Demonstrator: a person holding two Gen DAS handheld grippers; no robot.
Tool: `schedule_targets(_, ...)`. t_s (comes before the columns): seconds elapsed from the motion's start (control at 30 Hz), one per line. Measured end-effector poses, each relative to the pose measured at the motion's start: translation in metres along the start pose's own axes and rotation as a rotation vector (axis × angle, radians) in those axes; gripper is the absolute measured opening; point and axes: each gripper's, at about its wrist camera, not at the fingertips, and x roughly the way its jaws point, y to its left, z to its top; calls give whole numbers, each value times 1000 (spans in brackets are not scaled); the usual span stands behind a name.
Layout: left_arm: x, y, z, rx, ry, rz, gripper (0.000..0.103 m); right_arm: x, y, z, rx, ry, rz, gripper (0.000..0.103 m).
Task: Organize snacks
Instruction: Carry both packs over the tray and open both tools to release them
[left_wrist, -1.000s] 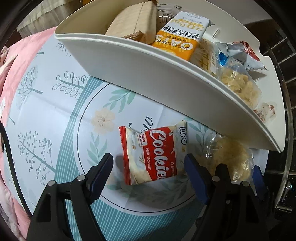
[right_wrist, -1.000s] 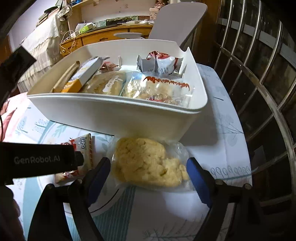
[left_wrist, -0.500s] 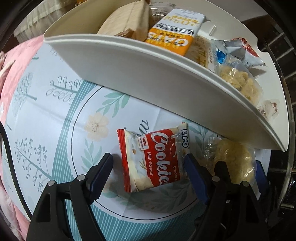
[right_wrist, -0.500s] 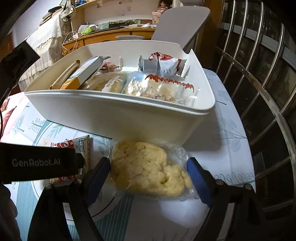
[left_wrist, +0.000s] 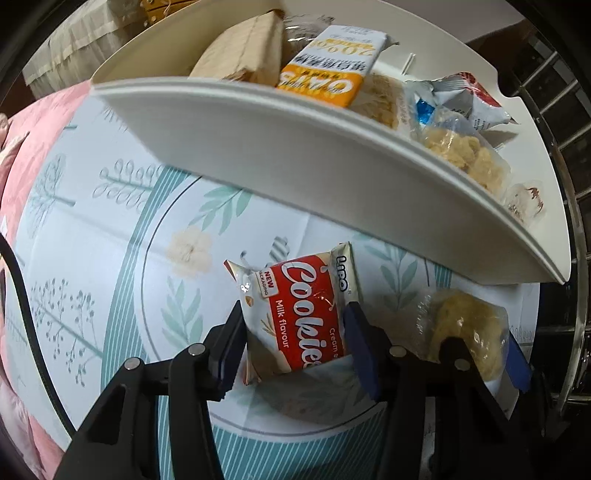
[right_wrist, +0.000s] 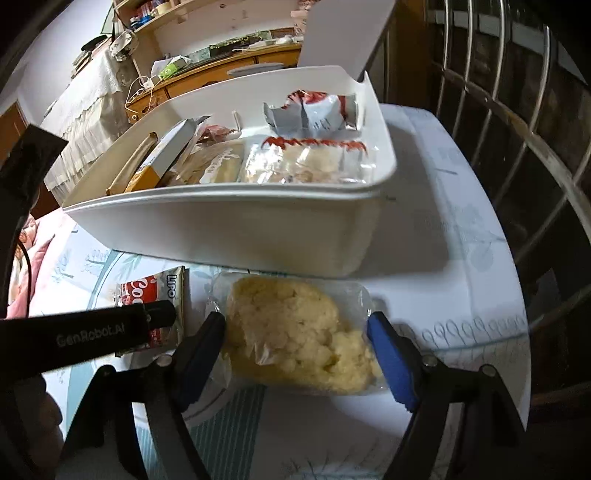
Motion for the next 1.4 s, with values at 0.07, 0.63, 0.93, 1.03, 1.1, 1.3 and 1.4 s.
schedule_targets(0.07,-1,4,-4,-16,10,10,50,-5,-4,-4,18,15,17,78)
schedule_targets(0.63,-123,23,-15,-50,-112,37,50,-86,-26,5,-40,-80,95,77)
schedule_targets(0.93,-196,16,35,64,-177,-23,50,-132,-24,69,-49,-285,125,77)
schedule_targets(1.03,-216,7,56,109,-197,-70,50,-141,-21,92,-39,-339,135,77)
schedule_targets(1.1,-222,4,71,127,-205,-102,50,-145,-18,105,-31,-367,128,77)
schedule_targets(1.3,-222,-15,116,189,-220,-153,50,-143,-11,143,31,-398,126,77)
schedule_targets(1.4,-209,-22,140,216,-217,-210,50,-138,-8,159,57,-406,112,77)
